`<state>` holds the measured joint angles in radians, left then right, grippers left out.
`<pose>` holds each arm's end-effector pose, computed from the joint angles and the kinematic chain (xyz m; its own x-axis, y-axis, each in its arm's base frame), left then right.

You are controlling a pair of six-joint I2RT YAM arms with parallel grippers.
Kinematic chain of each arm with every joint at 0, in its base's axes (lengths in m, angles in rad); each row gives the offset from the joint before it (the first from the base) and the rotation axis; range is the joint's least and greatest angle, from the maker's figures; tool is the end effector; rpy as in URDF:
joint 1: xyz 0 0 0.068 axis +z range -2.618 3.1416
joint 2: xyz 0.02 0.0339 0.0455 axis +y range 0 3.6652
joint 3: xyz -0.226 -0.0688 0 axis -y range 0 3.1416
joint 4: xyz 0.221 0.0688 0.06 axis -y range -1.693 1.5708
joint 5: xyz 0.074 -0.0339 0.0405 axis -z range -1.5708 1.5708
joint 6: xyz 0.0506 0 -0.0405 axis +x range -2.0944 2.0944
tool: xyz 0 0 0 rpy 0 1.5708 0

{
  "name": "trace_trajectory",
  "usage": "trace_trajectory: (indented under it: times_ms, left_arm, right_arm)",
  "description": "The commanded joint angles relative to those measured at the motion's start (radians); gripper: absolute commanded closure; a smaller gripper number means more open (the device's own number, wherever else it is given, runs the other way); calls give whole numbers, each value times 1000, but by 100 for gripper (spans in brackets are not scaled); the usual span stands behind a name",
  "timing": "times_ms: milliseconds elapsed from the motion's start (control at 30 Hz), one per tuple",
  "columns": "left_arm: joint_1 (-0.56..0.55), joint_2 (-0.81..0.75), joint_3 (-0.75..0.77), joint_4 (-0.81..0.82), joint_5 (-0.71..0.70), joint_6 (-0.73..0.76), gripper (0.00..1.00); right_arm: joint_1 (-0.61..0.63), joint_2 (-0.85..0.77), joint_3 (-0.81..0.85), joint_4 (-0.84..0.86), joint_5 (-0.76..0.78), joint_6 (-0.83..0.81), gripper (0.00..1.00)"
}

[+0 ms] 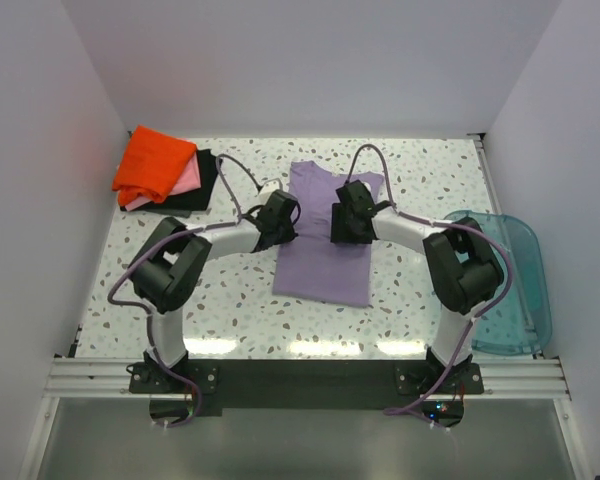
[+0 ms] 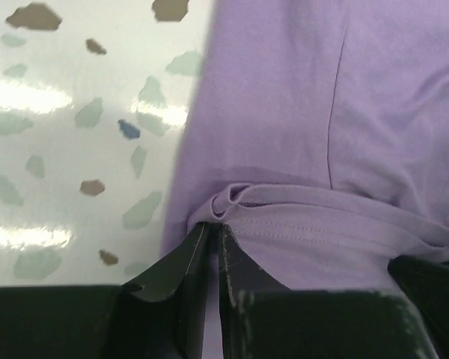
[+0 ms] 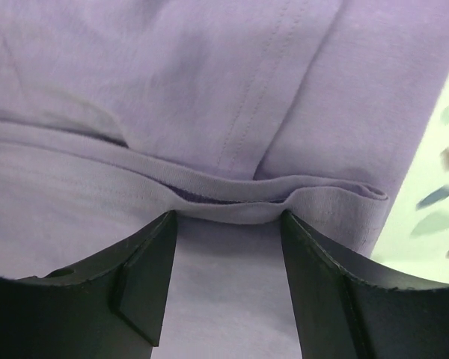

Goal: Fold and stack the t-shirts
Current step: Fold the tshirt

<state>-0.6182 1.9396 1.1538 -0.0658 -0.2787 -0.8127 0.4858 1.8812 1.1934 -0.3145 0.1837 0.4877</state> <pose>0.3185 -0.2094 0.1181 -0.7189 -0.3454 -0.6032 -0.1636 0.9275 -0.3361 0.3266 0.1620 0.1305 -0.8327 0.0813 -0.5477 0.0205 0.9930 0.1163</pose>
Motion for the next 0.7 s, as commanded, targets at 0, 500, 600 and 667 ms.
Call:
trace_trajectory:
  times_ms: [0,500,600,667]
  left_arm:
    - [3,-62,-116,-66,-39,-13,85]
    - [2,-226,-190,-80,-34,43,85]
    - [0,-220,-186,-77,-28,49,85]
    - [2,-212,-184,-75,-24,49,85]
  right_arm:
    - [27,-75,-69,-51,-46,57,38]
    - [-9,-140,-70,-81,-55,19,40]
    - [-55,-123,-96,-32,-121,11,43]
    - [-79,-100,-104,3,-151,6,43]
